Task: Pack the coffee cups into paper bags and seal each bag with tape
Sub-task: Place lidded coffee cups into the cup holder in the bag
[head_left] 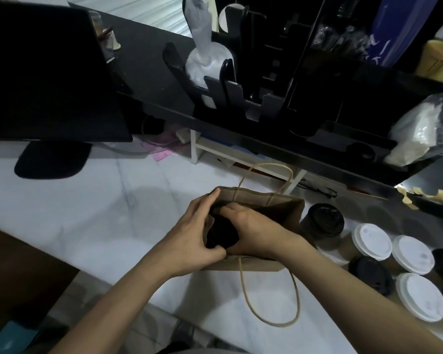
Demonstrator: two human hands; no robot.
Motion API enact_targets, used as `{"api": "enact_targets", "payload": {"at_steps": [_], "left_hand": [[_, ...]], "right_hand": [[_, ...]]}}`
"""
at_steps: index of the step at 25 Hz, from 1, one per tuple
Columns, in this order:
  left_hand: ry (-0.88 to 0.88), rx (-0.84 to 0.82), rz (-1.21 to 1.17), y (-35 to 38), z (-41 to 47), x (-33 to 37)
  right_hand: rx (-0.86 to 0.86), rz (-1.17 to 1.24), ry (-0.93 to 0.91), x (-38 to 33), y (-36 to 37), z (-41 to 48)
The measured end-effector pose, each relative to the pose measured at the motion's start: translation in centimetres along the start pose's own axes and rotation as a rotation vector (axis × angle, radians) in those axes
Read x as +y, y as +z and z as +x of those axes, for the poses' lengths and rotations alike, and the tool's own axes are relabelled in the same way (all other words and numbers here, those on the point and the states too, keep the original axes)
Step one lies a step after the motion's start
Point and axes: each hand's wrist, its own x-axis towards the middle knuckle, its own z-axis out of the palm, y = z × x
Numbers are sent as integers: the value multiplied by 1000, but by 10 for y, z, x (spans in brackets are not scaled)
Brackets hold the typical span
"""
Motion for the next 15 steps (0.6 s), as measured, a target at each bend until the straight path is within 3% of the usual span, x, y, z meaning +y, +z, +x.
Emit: {"api": "enact_targets", "payload": {"at_steps": [9, 15], "left_hand": [[-5, 16, 13, 0, 0, 0], [-11, 7, 2, 0, -2, 2]], "right_hand": [[-29, -160, -51, -6, 19, 16], [-48, -139, -46, -4, 17, 17]]}}
